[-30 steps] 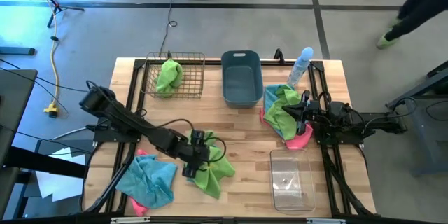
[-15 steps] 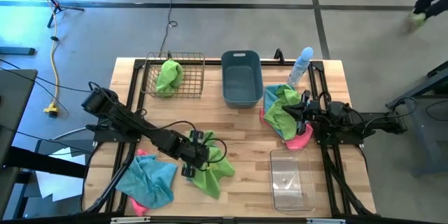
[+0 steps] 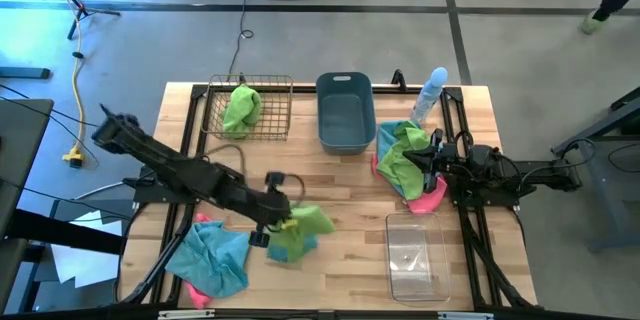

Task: Sort microfiber towel by color & place in baskets
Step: Put the center green microfiber cloth into the wire bin

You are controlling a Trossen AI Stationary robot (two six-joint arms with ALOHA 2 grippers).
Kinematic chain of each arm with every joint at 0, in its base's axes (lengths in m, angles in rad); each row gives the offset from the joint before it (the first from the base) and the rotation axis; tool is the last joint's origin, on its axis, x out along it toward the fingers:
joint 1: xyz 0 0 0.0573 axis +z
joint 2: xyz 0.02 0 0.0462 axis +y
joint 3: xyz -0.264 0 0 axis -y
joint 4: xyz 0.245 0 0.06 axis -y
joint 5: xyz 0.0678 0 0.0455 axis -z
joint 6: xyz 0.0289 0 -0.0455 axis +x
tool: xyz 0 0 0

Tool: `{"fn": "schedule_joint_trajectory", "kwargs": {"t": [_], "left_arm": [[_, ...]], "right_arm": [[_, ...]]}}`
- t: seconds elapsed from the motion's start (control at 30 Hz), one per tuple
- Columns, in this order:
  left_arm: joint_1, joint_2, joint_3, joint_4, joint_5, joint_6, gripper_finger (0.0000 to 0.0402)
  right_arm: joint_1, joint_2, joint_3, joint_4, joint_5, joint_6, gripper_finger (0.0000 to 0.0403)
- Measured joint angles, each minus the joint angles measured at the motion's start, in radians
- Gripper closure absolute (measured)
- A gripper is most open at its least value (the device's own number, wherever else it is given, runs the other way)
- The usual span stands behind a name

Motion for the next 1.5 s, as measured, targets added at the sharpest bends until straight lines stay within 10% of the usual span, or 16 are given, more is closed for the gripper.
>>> {"fn": "schedule_joint_trajectory", "kwargs": {"t": [0.67, 1.17, 1.5], "left_arm": [[0.308, -0.492, -0.082, -0.006, -0.621, -0.01, 0.0401], [0.869, -0.64, -0.296, 0.233, -0.303, 0.147, 0.0401], [0.996, -0.629, -0.511, 0.358, -0.163, 0.092, 0.0401]], "right_arm": [[0.0, 0.001, 0.0, 0.0, 0.0, 0.0, 0.0402], [0.0, 0.001, 0.0, 0.0, 0.0, 0.0, 0.0402], [0.0, 0.001, 0.0, 0.0, 0.0, 0.0, 0.0402]]}}
